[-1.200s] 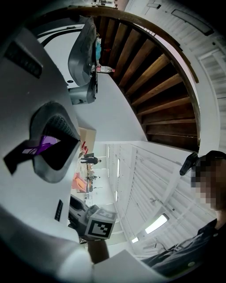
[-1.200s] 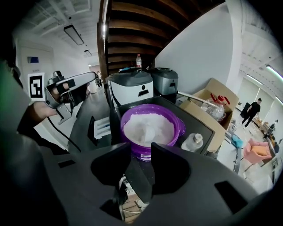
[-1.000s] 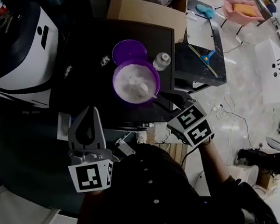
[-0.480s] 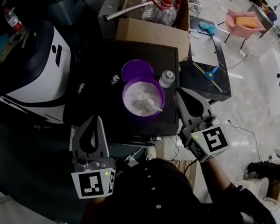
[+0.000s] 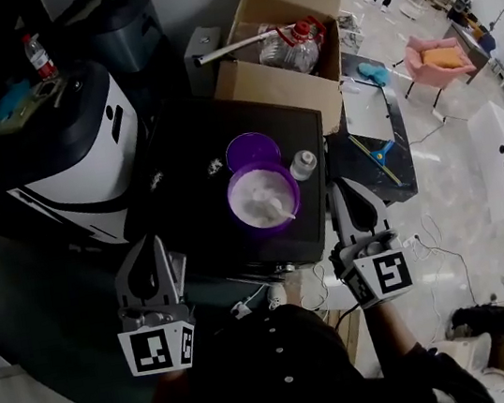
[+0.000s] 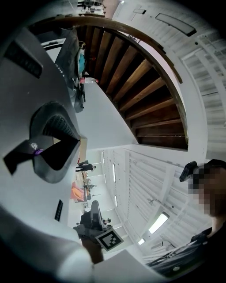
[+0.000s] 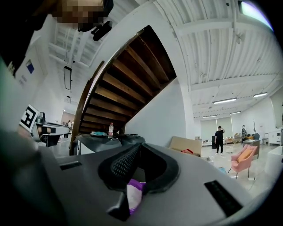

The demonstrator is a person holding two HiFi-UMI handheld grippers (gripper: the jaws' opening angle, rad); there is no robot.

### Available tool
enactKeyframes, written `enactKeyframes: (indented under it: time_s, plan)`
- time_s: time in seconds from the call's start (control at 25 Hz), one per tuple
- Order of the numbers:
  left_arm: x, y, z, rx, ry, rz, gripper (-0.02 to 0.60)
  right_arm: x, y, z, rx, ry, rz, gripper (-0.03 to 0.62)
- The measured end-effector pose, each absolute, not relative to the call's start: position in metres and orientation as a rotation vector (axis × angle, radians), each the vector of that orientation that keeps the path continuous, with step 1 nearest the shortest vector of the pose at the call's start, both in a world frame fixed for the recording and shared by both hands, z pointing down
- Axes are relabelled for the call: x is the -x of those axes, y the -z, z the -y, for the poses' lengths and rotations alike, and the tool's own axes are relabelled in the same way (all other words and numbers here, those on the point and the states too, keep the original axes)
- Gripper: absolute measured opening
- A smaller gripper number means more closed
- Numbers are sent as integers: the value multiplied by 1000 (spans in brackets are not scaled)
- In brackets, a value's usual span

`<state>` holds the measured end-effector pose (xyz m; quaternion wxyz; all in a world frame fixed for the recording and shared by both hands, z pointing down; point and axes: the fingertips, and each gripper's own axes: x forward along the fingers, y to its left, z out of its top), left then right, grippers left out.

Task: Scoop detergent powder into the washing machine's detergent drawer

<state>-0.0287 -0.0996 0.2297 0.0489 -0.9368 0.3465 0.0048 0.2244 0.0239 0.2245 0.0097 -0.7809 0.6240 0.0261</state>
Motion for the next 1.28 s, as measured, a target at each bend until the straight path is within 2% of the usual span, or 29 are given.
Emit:
enactKeyframes:
  time_s: [0.32, 1.28]
  plan:
    - [52, -227, 101, 2797, -10, -1134, 12, -216, -218, -25, 2408, -98, -1975, 31]
    - [50, -233, 89, 2787, 15, -1114, 12, -200, -222, -23, 2354, -93, -2036, 28]
